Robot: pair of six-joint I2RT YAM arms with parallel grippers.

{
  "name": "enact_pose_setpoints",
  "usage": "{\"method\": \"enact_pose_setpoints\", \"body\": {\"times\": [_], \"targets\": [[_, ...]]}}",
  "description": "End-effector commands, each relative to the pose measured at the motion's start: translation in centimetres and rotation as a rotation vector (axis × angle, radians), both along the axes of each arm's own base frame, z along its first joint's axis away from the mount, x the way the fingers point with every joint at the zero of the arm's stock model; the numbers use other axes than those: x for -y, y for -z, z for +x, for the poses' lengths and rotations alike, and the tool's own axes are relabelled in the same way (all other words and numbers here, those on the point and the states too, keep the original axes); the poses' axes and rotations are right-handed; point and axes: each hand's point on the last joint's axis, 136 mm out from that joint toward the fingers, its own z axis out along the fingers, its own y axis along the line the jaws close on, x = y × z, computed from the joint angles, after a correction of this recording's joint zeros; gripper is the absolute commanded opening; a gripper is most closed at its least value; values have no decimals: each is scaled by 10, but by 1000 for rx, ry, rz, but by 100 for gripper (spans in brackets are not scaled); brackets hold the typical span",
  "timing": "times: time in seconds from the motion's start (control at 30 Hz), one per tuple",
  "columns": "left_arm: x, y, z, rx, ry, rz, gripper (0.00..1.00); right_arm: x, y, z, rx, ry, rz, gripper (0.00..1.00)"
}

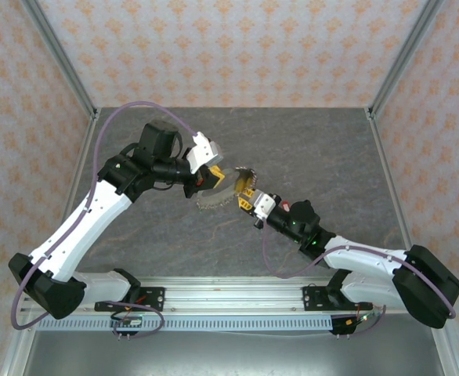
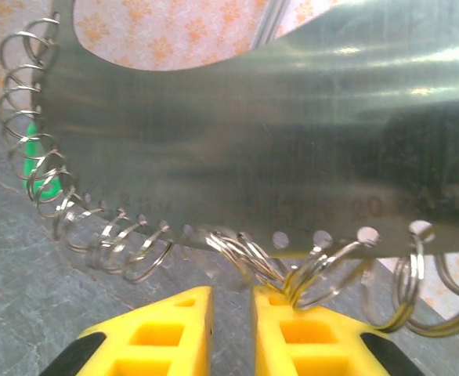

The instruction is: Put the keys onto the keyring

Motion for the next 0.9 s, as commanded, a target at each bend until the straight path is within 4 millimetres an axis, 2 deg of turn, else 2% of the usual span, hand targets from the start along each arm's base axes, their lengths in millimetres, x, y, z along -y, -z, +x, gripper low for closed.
{"method": "enact_pose_setpoints", "body": {"times": [0.0, 0.2, 0.5, 0.7, 0.87], "targets": [[1, -18, -2, 24, 10, -37, 0, 5, -19, 2, 54, 34, 44, 20], [1, -18, -1, 24, 7, -32, 0, 3, -20, -7, 41, -11, 55, 21], [2, -21, -3, 21, 15, -40, 0, -13, -23, -13, 22, -102, 50, 18], [0, -20, -5, 21, 10, -36, 0, -12, -28, -13, 28, -98, 67, 15], [-2, -18, -3, 18, -9, -25, 0, -9, -34, -16, 31, -99, 77, 16]]}}
